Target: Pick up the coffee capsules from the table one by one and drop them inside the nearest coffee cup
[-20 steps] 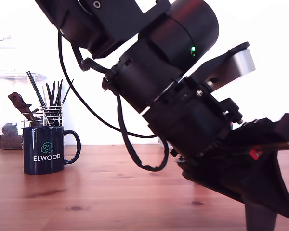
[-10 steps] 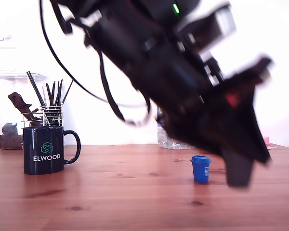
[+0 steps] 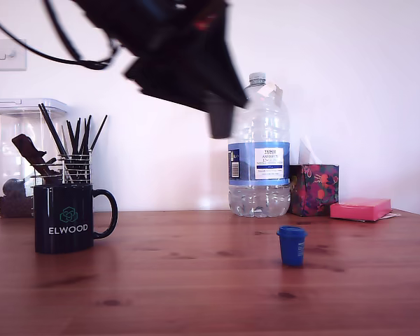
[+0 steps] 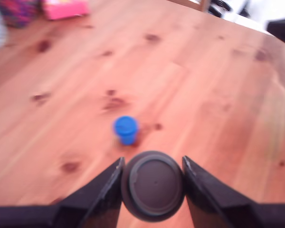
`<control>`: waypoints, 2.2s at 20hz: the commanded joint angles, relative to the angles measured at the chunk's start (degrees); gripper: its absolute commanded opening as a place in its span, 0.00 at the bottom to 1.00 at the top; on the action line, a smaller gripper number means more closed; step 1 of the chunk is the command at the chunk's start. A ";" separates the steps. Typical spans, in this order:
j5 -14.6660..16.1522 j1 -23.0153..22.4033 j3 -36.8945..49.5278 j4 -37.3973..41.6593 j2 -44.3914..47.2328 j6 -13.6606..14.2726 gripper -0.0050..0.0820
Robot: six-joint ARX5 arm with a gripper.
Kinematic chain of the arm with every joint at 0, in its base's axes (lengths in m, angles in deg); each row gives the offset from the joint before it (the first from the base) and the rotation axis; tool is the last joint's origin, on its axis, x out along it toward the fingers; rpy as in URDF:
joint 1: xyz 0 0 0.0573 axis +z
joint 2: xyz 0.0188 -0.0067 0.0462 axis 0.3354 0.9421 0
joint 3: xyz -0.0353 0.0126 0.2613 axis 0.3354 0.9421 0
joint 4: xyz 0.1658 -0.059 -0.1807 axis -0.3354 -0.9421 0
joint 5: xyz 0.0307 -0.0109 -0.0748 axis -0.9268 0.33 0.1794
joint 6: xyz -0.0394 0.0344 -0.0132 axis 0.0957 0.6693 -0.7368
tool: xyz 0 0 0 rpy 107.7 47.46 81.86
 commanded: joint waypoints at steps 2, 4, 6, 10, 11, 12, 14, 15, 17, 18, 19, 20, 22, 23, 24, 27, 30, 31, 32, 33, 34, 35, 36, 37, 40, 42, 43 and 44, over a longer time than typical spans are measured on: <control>0.11 5.64 5.27 1.09 -3.63 0.68 0.35; 0.11 11.15 7.23 1.44 -6.97 0.72 0.35; 0.22 16.90 8.28 1.66 -9.77 0.72 0.35; 3.43 28.24 8.48 1.81 -12.22 0.74 0.35; 4.28 30.67 8.48 2.03 -12.26 0.74 0.35; 4.70 32.74 8.48 2.21 -12.26 0.74 0.35; 4.61 35.47 8.48 2.49 -12.24 0.96 0.35; 4.63 36.28 8.48 2.67 -12.24 1.11 0.35; 4.61 37.11 8.48 2.84 -12.22 1.09 0.35; 4.59 37.38 8.48 3.17 -12.17 1.09 0.35; 4.37 37.40 8.46 3.41 -12.13 1.09 0.35; 4.24 37.38 8.48 3.76 -12.13 1.07 0.35; 4.17 37.38 8.46 4.96 -12.13 0.94 0.35; 4.17 37.38 8.46 5.66 -12.04 0.55 0.35; 4.17 37.35 8.46 6.58 -11.50 0.42 0.35; 4.20 37.35 7.78 7.89 -7.61 -0.33 0.35; 4.17 37.31 6.12 9.53 -2.12 -0.46 0.35; 4.17 37.31 4.98 9.46 -0.31 -0.46 0.35; 4.17 37.31 3.65 9.33 1.55 -0.46 0.35; 4.17 37.31 2.14 9.07 3.54 -0.46 0.35; 4.15 37.31 0.48 8.11 5.16 -0.46 0.35; 4.15 37.31 -1.42 7.06 7.08 -0.46 0.35; 4.15 37.31 -3.39 5.79 8.83 -0.44 0.35; 4.15 37.31 -5.18 4.87 10.49 -0.44 0.35; 4.09 37.31 -10.67 0.87 15.37 -0.44 0.35; 3.96 37.31 -13.49 -1.46 17.75 -0.44 0.35; 3.96 37.27 -14.21 -2.01 18.60 -0.46 0.35; 3.93 37.29 -14.64 -2.64 19.10 -0.46 0.35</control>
